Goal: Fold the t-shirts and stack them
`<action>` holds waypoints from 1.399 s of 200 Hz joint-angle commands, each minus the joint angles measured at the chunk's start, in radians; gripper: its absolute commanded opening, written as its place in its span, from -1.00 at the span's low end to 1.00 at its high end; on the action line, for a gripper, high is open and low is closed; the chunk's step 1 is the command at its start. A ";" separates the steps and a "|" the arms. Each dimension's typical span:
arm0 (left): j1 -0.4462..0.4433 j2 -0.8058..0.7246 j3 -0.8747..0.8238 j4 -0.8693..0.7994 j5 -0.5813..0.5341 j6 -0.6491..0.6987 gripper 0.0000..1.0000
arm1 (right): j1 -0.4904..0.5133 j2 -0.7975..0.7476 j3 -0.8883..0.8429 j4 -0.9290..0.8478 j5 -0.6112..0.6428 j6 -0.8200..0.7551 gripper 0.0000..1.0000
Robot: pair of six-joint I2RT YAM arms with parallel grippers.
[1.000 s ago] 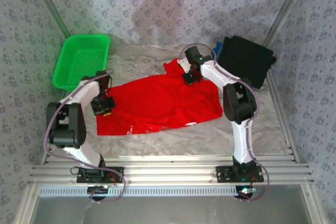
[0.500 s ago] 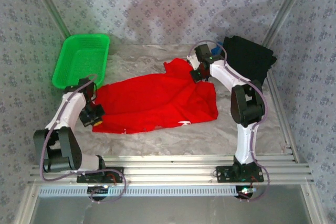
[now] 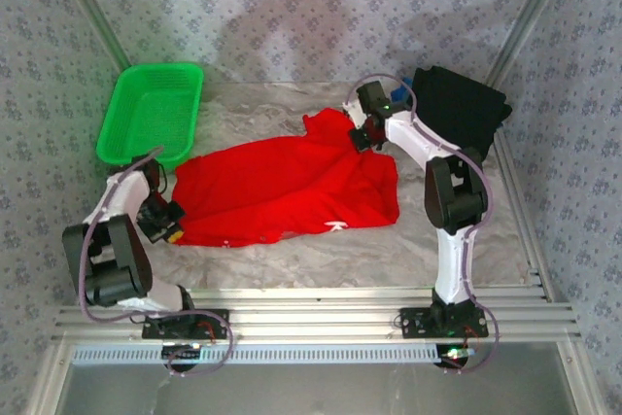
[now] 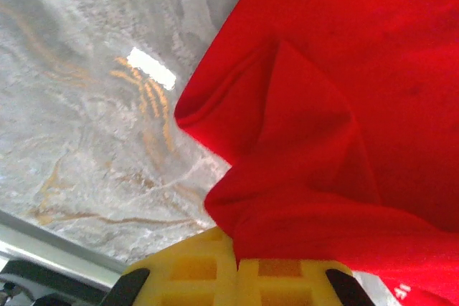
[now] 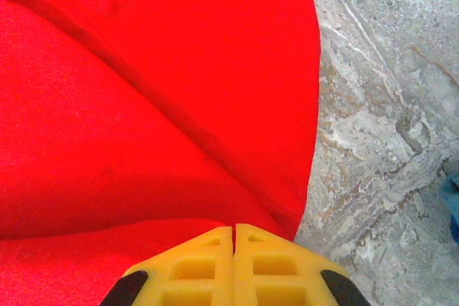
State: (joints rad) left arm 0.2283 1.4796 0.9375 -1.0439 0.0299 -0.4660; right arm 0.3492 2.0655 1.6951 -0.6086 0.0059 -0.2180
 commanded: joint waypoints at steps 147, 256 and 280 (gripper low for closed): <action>0.011 0.155 0.208 0.036 0.052 0.057 0.06 | 0.044 0.129 0.240 -0.066 -0.020 0.139 -0.20; 0.005 -0.191 0.062 0.011 0.177 -0.083 0.79 | -0.173 -0.442 -0.457 -0.177 -0.358 0.399 0.61; -0.011 -0.178 -0.020 0.074 0.180 -0.120 0.79 | -0.173 -0.474 -0.596 -0.132 -0.377 0.451 0.57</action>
State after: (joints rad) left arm 0.2317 1.3025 0.9844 -1.0122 0.1795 -0.5308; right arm 0.1745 1.6077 1.2060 -0.7300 -0.3050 0.1406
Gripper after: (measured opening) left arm 0.894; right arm 0.794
